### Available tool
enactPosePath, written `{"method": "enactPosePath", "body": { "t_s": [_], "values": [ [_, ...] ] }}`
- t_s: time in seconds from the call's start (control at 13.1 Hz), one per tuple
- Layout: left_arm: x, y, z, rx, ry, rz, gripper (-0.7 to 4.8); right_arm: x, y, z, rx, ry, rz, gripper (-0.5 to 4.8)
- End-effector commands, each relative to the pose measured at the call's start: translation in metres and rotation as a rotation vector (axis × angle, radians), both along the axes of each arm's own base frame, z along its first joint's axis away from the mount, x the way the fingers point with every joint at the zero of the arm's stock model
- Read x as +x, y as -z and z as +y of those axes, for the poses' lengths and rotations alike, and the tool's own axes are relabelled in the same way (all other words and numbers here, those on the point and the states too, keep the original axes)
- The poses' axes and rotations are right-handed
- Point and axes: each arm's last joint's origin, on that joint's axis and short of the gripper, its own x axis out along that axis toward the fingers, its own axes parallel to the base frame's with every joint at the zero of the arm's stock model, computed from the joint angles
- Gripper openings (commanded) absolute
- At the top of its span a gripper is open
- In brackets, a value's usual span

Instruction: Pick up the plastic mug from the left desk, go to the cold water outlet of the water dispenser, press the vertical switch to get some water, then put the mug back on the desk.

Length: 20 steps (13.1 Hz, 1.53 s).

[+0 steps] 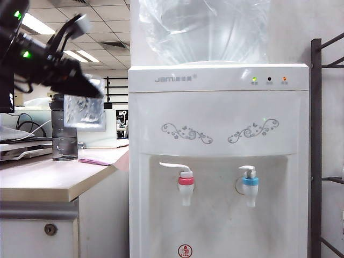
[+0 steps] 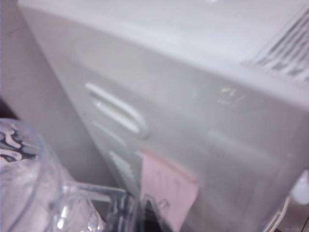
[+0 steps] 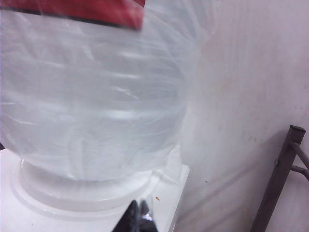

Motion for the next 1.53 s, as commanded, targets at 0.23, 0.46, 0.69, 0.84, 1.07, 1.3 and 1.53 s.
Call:
{"method": "enactPosePath", "body": {
  "t_s": [0.23, 0.46, 0.69, 0.84, 1.07, 1.3, 1.53],
  "values": [
    [0.01, 0.001, 0.047, -0.043, -0.029, -0.065, -0.06, -0.001, 0.0, 0.0, 0.001, -0.002, 0.01, -0.01],
    [0.009, 0.01, 0.072, -0.068, -0.034, -0.068, -0.06, 0.0, 0.004, 0.0, -0.008, -0.002, 0.052, -0.01],
    [0.008, 0.046, 0.072, -0.064, -0.059, -0.08, -0.06, 0.0, 0.005, 0.0, -0.01, -0.002, 0.059, -0.01],
    [0.011, 0.054, 0.072, -0.065, -0.058, -0.074, -0.06, 0.0, 0.005, 0.0, -0.01, -0.002, 0.059, -0.01],
    [0.019, 0.07, 0.073, -0.068, -0.079, -0.076, -0.06, 0.0, 0.005, 0.0, -0.01, -0.002, 0.059, -0.01],
    [0.027, 0.092, 0.074, -0.078, -0.089, -0.076, -0.06, 0.0, 0.005, 0.0, -0.01, -0.002, 0.06, -0.01],
    [0.031, 0.107, 0.075, -0.071, -0.112, -0.081, -0.06, 0.0, 0.005, 0.0, -0.01, -0.002, 0.06, -0.01]
  ]
}}
